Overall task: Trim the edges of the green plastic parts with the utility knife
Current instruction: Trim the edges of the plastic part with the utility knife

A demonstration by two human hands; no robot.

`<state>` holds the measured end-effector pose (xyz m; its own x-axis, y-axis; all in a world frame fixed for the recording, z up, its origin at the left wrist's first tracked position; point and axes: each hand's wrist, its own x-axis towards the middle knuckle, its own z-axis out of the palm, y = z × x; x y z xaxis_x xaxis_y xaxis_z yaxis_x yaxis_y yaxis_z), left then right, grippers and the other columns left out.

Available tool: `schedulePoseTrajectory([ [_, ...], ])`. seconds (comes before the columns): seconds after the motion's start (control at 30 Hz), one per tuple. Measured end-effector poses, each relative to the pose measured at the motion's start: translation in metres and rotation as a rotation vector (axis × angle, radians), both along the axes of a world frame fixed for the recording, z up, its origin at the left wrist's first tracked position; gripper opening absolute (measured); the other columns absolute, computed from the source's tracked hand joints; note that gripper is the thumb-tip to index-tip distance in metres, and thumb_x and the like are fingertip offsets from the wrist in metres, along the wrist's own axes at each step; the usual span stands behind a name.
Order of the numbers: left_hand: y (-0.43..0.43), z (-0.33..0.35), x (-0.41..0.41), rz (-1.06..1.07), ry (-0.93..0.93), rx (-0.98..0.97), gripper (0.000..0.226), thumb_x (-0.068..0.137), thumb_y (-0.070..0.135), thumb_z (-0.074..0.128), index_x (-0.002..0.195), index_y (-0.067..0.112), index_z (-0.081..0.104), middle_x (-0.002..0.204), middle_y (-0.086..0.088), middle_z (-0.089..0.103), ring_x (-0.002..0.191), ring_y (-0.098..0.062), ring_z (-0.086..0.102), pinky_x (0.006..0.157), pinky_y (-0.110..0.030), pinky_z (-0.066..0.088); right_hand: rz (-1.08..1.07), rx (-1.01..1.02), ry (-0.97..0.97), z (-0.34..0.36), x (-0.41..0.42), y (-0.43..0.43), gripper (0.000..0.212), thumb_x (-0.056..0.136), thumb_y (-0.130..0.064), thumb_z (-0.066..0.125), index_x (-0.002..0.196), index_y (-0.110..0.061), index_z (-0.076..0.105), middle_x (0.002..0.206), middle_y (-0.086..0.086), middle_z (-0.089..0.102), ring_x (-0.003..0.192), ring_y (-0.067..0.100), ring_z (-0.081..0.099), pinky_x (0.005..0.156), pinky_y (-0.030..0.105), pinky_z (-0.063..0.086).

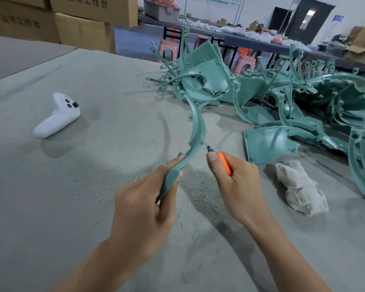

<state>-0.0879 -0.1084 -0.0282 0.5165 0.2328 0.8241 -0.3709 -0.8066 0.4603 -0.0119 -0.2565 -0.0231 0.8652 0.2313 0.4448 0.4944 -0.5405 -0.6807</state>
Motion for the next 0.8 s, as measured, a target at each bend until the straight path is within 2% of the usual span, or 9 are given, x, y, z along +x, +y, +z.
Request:
schedulePoseTrajectory([
  [0.07, -0.001, 0.001, 0.0, -0.011, -0.002, -0.005, 0.041, 0.1, 0.029, 0.039, 0.083, 0.007, 0.07, 0.055, 0.028, 0.011, 0.054, -0.003, 0.029, 0.058, 0.01, 0.021, 0.018, 0.008, -0.009, 0.0, -0.001, -0.003, 0.054, 0.088, -0.063, 0.04, 0.057, -0.021, 0.025, 0.049, -0.005, 0.026, 0.046, 0.009, 0.026, 0.045, 0.023, 0.022],
  [0.17, 0.002, 0.003, 0.003, 0.011, 0.014, 0.009, 0.033, 0.095, 0.024, 0.045, 0.086, 0.006, 0.071, 0.055, 0.026, 0.011, 0.056, -0.006, 0.035, 0.059, 0.009, 0.022, 0.111, 0.014, -0.027, -0.003, -0.01, 0.003, 0.055, 0.09, -0.06, 0.044, 0.061, -0.016, 0.03, 0.05, -0.004, 0.027, 0.045, 0.007, 0.026, 0.045, 0.019, 0.023],
  [0.23, 0.005, 0.003, 0.003, 0.017, 0.02, 0.017, 0.029, 0.091, 0.02, 0.047, 0.088, 0.005, 0.072, 0.057, 0.027, 0.011, 0.056, -0.002, 0.032, 0.059, 0.009, 0.023, 0.128, 0.005, -0.035, -0.004, -0.012, 0.006, 0.053, 0.09, -0.06, 0.045, 0.064, -0.016, 0.032, 0.05, -0.004, 0.027, 0.046, 0.007, 0.027, 0.045, 0.018, 0.024],
  [0.37, 0.003, 0.001, 0.002, 0.003, 0.014, 0.029, 0.034, 0.097, 0.024, 0.044, 0.094, 0.006, 0.073, 0.056, 0.028, 0.011, 0.058, 0.002, 0.029, 0.061, 0.01, 0.022, 0.064, -0.002, -0.018, -0.003, -0.004, 0.001, 0.051, 0.088, -0.063, 0.042, 0.063, -0.019, 0.032, 0.05, -0.004, 0.027, 0.045, 0.009, 0.028, 0.045, 0.021, 0.023],
  [0.5, 0.002, -0.002, 0.002, -0.047, -0.003, 0.035, 0.027, 0.09, 0.017, 0.049, 0.1, 0.009, 0.073, 0.054, 0.03, 0.016, 0.057, 0.003, 0.026, 0.06, 0.01, 0.022, 0.02, 0.009, 0.025, -0.005, 0.006, -0.005, 0.052, 0.087, -0.065, 0.04, 0.059, -0.021, 0.032, 0.047, -0.005, 0.028, 0.044, 0.009, 0.026, 0.045, 0.024, 0.024],
  [0.6, 0.003, -0.002, 0.001, -0.102, -0.009, 0.031, 0.026, 0.091, 0.018, 0.05, 0.108, 0.015, 0.069, 0.055, 0.031, 0.019, 0.052, -0.005, 0.03, 0.056, 0.006, 0.023, -0.004, 0.022, 0.025, -0.007, 0.013, -0.01, 0.058, 0.088, -0.066, 0.039, 0.059, -0.017, 0.034, 0.045, -0.003, 0.033, 0.042, 0.008, 0.029, 0.044, 0.024, 0.026],
  [0.7, 0.003, -0.002, -0.001, -0.143, -0.024, 0.055, 0.024, 0.092, 0.017, 0.05, 0.113, 0.021, 0.062, 0.052, 0.02, 0.04, 0.054, -0.01, 0.037, 0.055, 0.0, 0.027, -0.098, 0.044, 0.003, -0.006, 0.023, -0.019, 0.067, 0.087, -0.068, 0.036, 0.056, -0.009, 0.038, 0.047, 0.008, 0.04, 0.045, 0.011, 0.033, 0.045, 0.024, 0.026],
  [0.73, 0.002, -0.001, -0.001, -0.148, -0.031, 0.069, 0.024, 0.092, 0.015, 0.051, 0.113, 0.019, 0.062, 0.055, 0.016, 0.049, 0.056, -0.006, 0.039, 0.057, 0.002, 0.027, -0.133, 0.052, 0.003, -0.005, 0.025, -0.023, 0.073, 0.087, -0.069, 0.035, 0.06, -0.001, 0.042, 0.052, 0.017, 0.045, 0.047, 0.014, 0.035, 0.047, 0.026, 0.026],
  [0.8, 0.001, 0.0, -0.001, -0.146, -0.043, 0.119, 0.026, 0.087, 0.007, 0.054, 0.11, 0.01, 0.066, 0.071, 0.022, 0.054, 0.072, 0.008, 0.044, 0.069, 0.009, 0.025, -0.168, 0.099, 0.016, -0.003, 0.027, -0.026, 0.079, 0.086, -0.069, 0.034, 0.067, 0.007, 0.045, 0.06, 0.026, 0.047, 0.051, 0.019, 0.037, 0.051, 0.034, 0.029],
])
